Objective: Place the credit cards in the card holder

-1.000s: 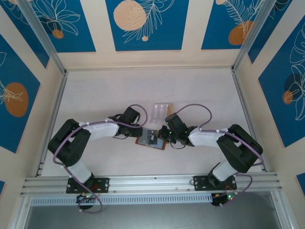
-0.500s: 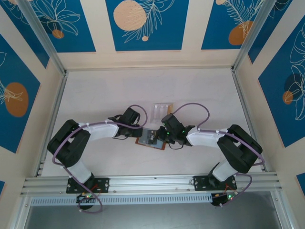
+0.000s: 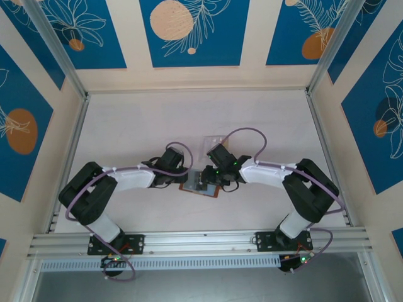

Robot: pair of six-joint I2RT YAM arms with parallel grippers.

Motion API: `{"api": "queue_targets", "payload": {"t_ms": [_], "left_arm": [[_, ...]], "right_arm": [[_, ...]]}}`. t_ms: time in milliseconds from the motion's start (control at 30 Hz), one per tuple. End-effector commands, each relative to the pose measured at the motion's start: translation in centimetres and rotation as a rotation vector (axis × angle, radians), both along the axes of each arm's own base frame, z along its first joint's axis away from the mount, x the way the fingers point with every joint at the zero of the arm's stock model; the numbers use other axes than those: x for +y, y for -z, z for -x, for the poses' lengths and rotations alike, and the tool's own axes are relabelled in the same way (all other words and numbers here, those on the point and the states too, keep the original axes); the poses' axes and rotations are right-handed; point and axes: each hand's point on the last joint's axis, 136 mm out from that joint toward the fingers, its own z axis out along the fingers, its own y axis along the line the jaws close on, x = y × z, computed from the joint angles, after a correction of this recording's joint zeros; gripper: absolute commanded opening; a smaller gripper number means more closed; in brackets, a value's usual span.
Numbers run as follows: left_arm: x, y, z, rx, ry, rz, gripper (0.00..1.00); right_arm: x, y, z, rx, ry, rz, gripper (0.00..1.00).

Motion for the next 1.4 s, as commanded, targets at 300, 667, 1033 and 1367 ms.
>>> {"api": "queue_targets", "payload": {"t_ms": [300,667,1033,1367], "left_arm": [[0.6,5.2,7.1,0.238,0.087,-0.068,0.29],[0.6,6.1,7.8,0.253,0.090,-0.082,0.29],[0.9,6.3,8.0,0.254,0.088,-0.090,0.29],[1.1,6.3,8.3,0.256,0.077,-0.085,0.29]], "right_arm": [[1.3,1.3,1.4,0.089,-0.090,0.049,0.37],[1.7,0.7,1.1,0.080,-0.065,-0.026,0.07],[1.2,0.5,1.3,0.079,-0.033,-0.078,0.00],[-0.2,0.7,1.0,0.062,0.048,-0.124,0.00]]}}
